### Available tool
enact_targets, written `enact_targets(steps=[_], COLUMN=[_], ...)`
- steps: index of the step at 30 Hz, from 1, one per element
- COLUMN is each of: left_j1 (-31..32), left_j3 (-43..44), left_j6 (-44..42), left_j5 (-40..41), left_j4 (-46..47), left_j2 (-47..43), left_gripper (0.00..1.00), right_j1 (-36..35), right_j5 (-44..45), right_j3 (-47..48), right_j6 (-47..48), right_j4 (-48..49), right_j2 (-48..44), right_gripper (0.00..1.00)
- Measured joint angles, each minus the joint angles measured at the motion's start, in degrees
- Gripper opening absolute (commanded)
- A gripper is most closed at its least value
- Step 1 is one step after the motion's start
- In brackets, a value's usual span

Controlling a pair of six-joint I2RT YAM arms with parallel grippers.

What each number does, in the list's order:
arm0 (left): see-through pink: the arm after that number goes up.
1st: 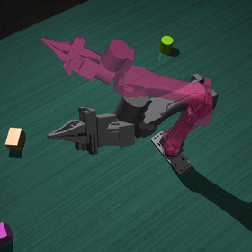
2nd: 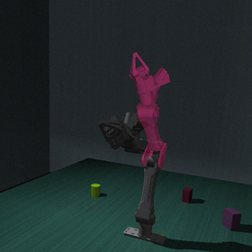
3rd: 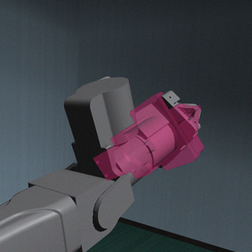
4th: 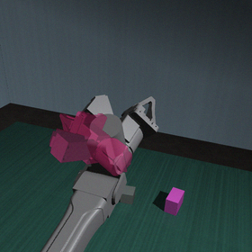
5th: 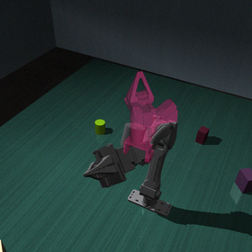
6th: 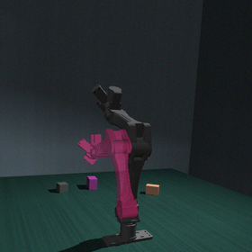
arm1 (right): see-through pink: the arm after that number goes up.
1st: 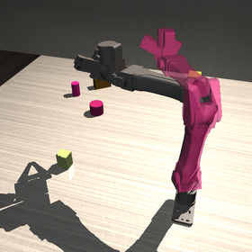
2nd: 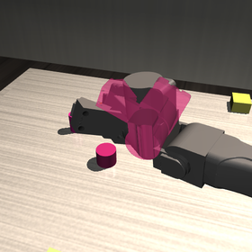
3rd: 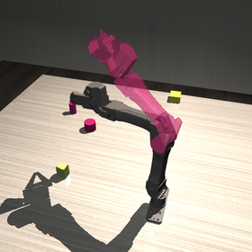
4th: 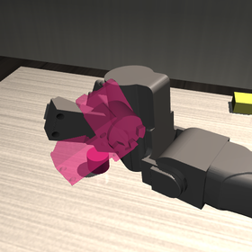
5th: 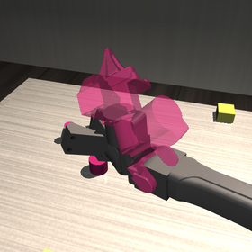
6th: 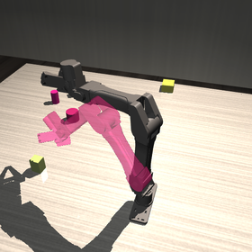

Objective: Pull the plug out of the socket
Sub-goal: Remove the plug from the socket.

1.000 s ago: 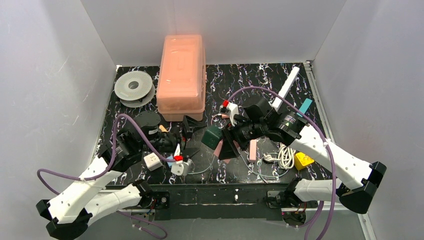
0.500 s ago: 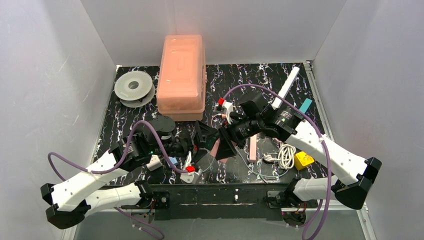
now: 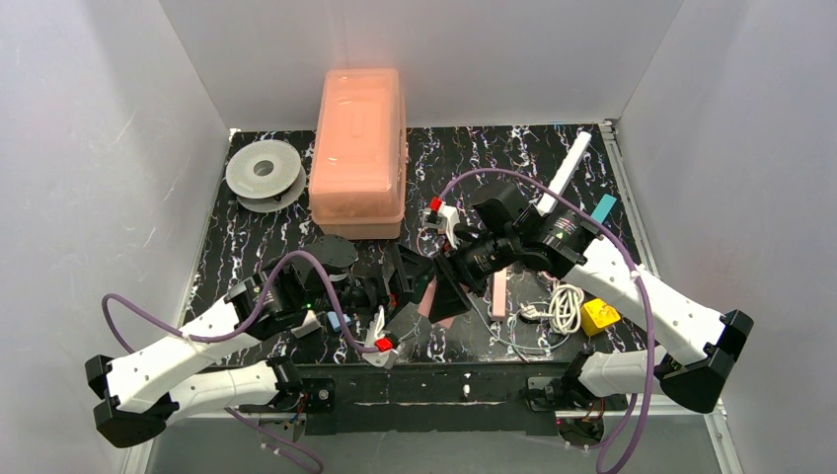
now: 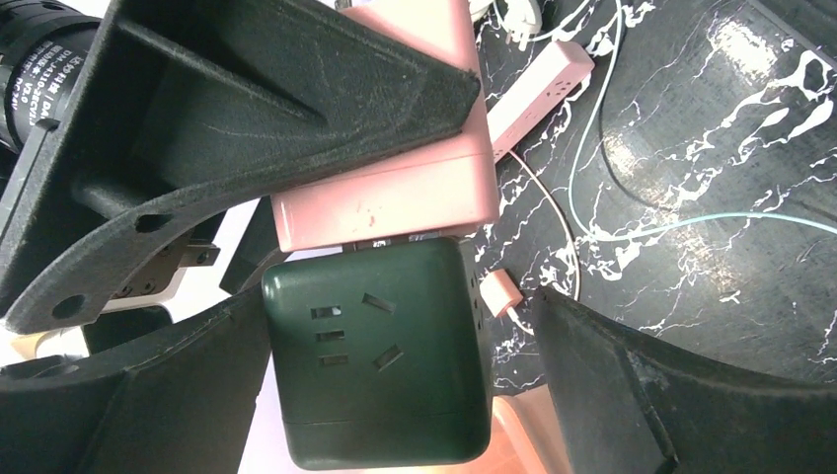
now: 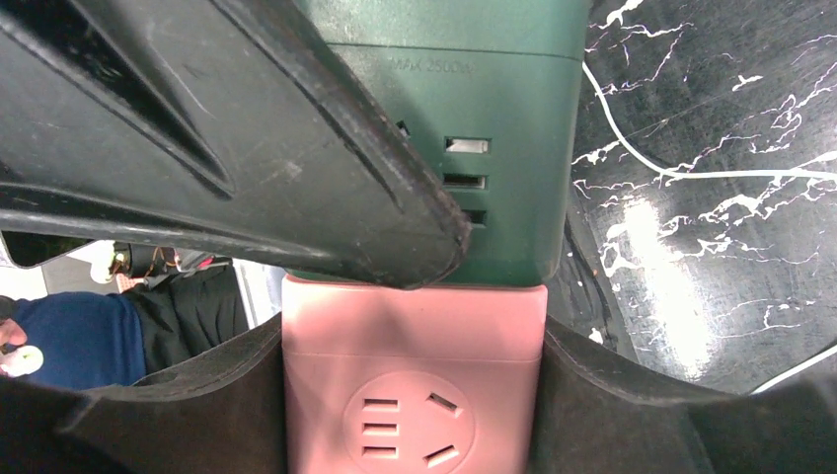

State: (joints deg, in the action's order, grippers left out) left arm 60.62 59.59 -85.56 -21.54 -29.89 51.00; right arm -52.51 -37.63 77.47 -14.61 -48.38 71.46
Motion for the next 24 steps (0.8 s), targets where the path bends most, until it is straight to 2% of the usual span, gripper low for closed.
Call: enact_targets(steps=[2,7,15,19,22,23,24], left_j1=[0.0,0.0,0.7,0.98,1.29,1.42,1.49], left_j3=[0.02,0.35,1.75,2.1,2.1,2.1,2.1], left_j6=[-0.44,-0.61,1.79,2.25,2.51,2.58,2.64], left_j5=[0.46,1.81,5.05,6.69,7.56,7.85,8.0], left_j4=[0.07,-0.11,-0.13,-0.11,-0.11,-0.11,-0.11], left_j2=[0.02,1.01,3.17,3.17,3.17,3.17,3.15], left_gripper=[0.98,0.78,0.33,0.29,0.05,0.0,0.0], right_j1=[0.0,0.0,-0.02,-0.11,-0.24,-0.31,-0.39], right_j5=[-0.09,-0.04,1.18,2.08,2.78,2.93,3.15], right_j3=[0.0,0.0,1.33,2.32,2.36,2.36,2.36], right_j6=[0.02,0.26,0.98,1.09,1.11,1.11,1.09], right_j4=[-0.22,-1.46,-2.58,-2.75,-2.73,-2.73,-2.69], right_j2=[0.0,0.0,1.11,1.66,1.68,1.68,1.68], right_gripper=[0.01,0.01,0.01,0.01,0.01,0.01,0.01])
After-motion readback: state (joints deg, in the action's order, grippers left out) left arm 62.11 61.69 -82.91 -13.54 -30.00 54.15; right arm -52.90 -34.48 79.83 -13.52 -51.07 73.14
